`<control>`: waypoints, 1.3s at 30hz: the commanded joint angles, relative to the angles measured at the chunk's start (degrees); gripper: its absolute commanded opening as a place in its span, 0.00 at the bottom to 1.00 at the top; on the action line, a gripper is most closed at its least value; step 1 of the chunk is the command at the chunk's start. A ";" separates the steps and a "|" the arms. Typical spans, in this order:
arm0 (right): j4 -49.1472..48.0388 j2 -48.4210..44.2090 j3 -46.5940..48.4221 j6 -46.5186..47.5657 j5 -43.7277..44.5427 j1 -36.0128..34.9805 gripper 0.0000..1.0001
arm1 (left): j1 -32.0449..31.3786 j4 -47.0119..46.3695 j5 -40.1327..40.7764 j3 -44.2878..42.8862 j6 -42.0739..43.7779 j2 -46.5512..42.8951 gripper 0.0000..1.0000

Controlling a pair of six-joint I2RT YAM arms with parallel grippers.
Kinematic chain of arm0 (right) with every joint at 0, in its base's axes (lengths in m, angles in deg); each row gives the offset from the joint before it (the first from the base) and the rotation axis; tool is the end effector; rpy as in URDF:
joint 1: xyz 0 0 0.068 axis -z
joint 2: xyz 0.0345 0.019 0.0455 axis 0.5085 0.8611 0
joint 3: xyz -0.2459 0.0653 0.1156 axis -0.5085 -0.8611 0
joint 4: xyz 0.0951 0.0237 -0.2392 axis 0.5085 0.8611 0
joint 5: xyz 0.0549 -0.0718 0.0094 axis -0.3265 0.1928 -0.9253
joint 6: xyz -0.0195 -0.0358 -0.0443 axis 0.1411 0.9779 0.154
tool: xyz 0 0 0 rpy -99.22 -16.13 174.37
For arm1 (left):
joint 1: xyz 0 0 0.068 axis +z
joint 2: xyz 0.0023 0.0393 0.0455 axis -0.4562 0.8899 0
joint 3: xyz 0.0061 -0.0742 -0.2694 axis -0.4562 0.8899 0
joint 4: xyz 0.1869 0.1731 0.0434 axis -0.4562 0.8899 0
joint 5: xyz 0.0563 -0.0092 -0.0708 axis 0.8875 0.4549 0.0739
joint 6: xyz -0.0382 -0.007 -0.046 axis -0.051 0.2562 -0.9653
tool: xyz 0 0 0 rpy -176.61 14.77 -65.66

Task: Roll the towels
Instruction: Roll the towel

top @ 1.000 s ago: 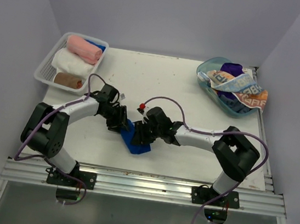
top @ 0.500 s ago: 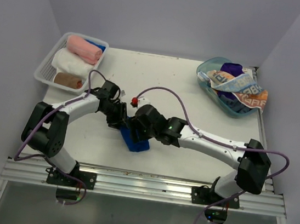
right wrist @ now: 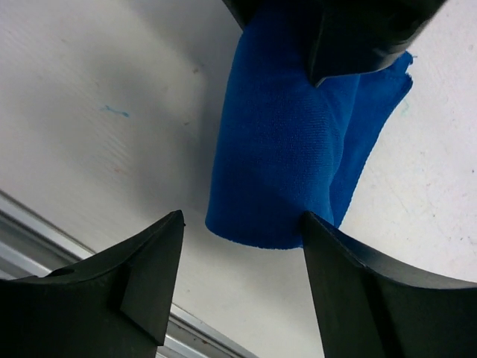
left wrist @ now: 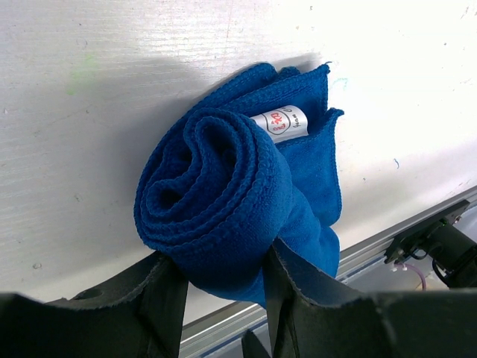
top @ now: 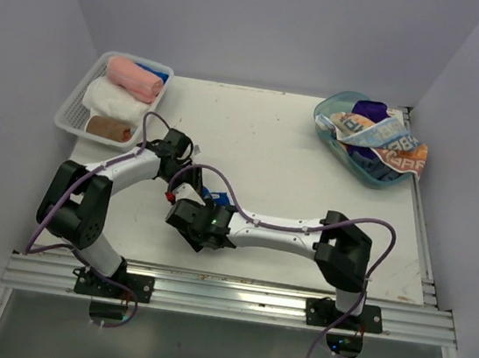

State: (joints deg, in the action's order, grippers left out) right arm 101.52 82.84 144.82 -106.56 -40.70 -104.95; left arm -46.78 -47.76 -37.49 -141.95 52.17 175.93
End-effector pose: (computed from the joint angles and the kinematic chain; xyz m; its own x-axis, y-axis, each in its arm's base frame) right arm 0.1267 0.3822 0.2195 -0.5111 -0.6387 -0.5752 -0.6789 0.7104 -0.1855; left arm 0.2697 -0.1146 0.1738 -0.9790 -0.1981 -0.0488 -0.1509 0.8641 -0.4802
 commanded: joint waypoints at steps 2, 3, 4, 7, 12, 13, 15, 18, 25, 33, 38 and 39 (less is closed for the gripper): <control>1.30 3.35 1.96 -0.16 4.54 -0.58 0.65 | -0.31 0.87 1.05 -1.84 -0.67 0.78 0.44; 1.30 3.96 1.96 -0.43 5.24 -0.58 0.62 | -0.31 0.87 0.97 -1.92 -0.67 0.78 0.44; 1.39 4.75 1.96 -1.12 5.68 -0.67 0.54 | -0.31 0.70 0.97 -1.92 -0.67 0.78 0.44; 1.30 4.24 1.26 -2.18 6.65 -0.58 0.28 | -0.31 1.05 0.88 -2.27 -0.33 0.78 0.46; -4.22 -0.94 -4.60 -3.41 1.66 1.61 0.06 | -0.31 2.28 1.14 -3.76 0.82 0.43 0.70; -5.72 -2.09 -6.02 -4.11 -0.01 2.05 0.04 | -0.31 2.80 1.23 -4.46 1.17 0.17 0.73; -10.20 -5.34 -10.31 -5.17 -5.64 4.06 0.02 | -0.14 3.42 1.67 -5.43 1.43 -0.27 0.80; -16.17 -9.28 -16.02 -8.42 -12.76 7.05 0.00 | -0.14 4.04 1.85 -6.93 1.79 -1.06 0.83; -27.78 -15.36 -26.33 -15.97 -23.75 12.07 0.00 | -0.22 2.55 -0.79 -6.41 1.52 -1.85 0.83; -40.70 -15.90 -34.50 -22.48 -33.33 15.41 0.00 | -1.36 0.35 -3.07 -4.82 1.70 -1.68 0.82; -47.28 -15.72 -37.84 -26.09 -37.64 17.17 0.00 | -2.95 -1.23 -3.34 -4.39 1.52 -0.01 0.80; -48.09 -15.72 -38.81 -26.61 -38.08 17.43 0.00 | -3.47 -1.50 -3.43 -4.30 1.44 0.34 0.79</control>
State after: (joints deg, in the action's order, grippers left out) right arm 58.94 67.65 108.58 -129.05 -73.29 -88.19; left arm -49.12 -46.47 -39.24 -146.97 52.87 175.93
